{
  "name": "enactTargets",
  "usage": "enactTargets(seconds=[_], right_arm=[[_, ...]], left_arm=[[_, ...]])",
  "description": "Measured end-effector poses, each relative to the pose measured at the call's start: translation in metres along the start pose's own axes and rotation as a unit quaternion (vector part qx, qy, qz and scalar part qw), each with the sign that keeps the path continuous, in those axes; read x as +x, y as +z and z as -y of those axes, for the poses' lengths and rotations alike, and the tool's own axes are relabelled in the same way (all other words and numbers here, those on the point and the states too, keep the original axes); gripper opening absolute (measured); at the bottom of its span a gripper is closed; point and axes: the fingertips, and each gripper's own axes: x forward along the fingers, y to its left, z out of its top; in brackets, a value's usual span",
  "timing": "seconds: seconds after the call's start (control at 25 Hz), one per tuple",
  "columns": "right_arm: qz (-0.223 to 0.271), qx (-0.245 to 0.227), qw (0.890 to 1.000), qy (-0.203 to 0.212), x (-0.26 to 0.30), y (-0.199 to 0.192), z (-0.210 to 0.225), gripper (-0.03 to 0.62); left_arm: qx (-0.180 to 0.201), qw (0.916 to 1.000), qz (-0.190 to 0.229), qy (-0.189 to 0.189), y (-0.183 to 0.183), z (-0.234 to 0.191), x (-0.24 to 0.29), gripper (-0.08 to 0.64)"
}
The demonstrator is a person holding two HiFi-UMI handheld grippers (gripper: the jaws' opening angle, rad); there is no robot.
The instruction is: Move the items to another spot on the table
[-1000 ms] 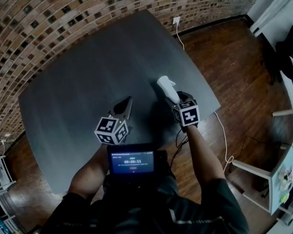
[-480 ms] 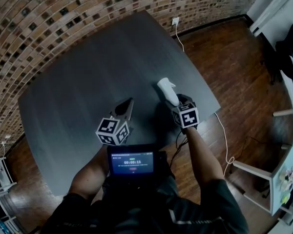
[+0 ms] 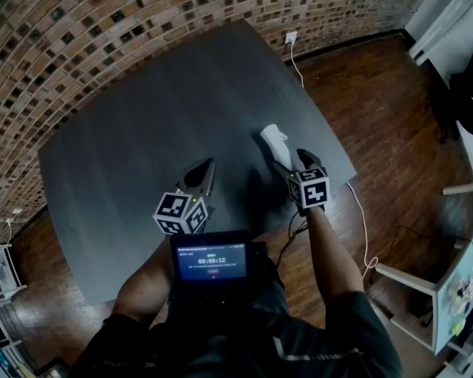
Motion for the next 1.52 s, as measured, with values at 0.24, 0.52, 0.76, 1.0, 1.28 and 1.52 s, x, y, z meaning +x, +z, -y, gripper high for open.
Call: enactTargets(seconds=[0.24,0.52,0.76,1.0,1.28,1.52], right_arm=[[0.041,0.007,0.999,-0.005,-0.056,0.025,-0.02,0.327],[0.102,-0.004,0.995,-0.003,-0.124,0.039,-0.069,0.159],[0.14,-0.009,0.99,-0.01,-0.188,0.023,-0.12,0.006],[0.167,-0.005,0.986,0.001,-0.252,0.0,-0.175,0.005],[0.195,-0.016,0.981,0.006,-0.326,-0.015,-0.197,0.003],[0.214,-0.027,0.976,0.017,-0.362,-0.018,-0.192,0.002]], left_arm=[[0.007,0.9993,0.035,0.013,0.033,0.005,-0.058,-0.006],[0.004,0.9966,0.079,0.023,0.053,0.008,-0.138,-0.006],[0.032,0.9957,0.087,0.006,0.039,0.031,-0.217,-0.006],[0.032,0.9942,0.103,-0.003,0.037,0.06,-0.287,-0.006],[0.039,0.9924,0.116,-0.012,0.039,0.097,-0.327,-0.006],[0.031,0.9915,0.126,-0.005,0.047,0.125,-0.333,-0.006]])
